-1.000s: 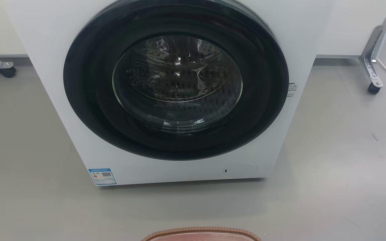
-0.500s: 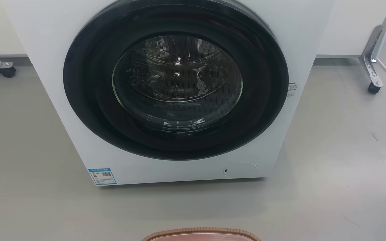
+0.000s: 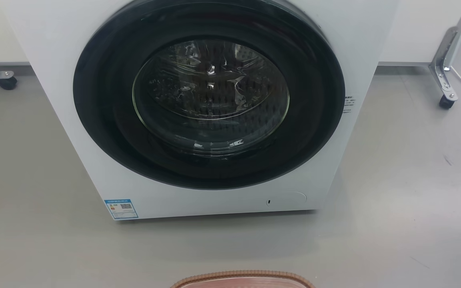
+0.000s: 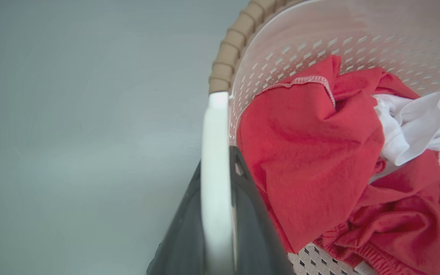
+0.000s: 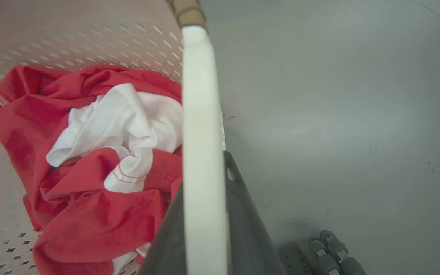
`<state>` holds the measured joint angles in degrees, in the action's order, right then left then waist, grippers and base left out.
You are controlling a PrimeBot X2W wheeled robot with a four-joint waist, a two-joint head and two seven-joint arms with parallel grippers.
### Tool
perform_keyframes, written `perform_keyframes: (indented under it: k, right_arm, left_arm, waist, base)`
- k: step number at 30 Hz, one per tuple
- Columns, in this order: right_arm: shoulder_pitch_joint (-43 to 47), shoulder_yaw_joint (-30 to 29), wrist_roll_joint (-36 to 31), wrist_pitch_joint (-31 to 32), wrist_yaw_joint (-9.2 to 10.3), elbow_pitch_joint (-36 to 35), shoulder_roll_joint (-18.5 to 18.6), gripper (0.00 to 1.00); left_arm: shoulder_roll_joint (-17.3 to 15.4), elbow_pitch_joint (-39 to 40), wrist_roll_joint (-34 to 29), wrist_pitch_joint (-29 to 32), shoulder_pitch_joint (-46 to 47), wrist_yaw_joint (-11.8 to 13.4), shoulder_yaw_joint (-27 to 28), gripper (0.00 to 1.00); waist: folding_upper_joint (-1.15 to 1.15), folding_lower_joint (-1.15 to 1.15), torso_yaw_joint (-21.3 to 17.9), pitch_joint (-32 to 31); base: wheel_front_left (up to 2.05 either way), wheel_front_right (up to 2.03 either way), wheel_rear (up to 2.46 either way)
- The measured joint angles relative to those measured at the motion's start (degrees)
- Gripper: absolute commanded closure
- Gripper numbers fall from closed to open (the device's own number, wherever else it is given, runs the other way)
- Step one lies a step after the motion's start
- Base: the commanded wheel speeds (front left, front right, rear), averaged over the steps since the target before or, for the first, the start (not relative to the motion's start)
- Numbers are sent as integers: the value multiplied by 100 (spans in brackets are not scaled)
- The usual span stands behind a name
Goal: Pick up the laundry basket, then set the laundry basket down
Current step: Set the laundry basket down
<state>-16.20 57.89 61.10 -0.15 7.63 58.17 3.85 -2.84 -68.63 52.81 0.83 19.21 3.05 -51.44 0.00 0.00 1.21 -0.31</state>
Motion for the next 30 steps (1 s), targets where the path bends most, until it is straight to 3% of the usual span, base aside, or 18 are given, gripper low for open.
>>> perform_keyframes:
  k: [16, 30]
  right_arm:
    - [-365, 158, 98, -101, 0, 191, -10, 100]
    - [-1763, 76, 24, -301, -5, 492, -24, 100]
  left_arm:
    - [5, 87, 60, -53, 101, 80, -27, 100]
    - [7, 114, 52, -227, 1324, 149, 114, 100]
  waist:
    - [0, 0, -16, 199]
    - [0, 1, -2, 1044]
  base:
    - [0, 0, 0]
    - [0, 0, 0]
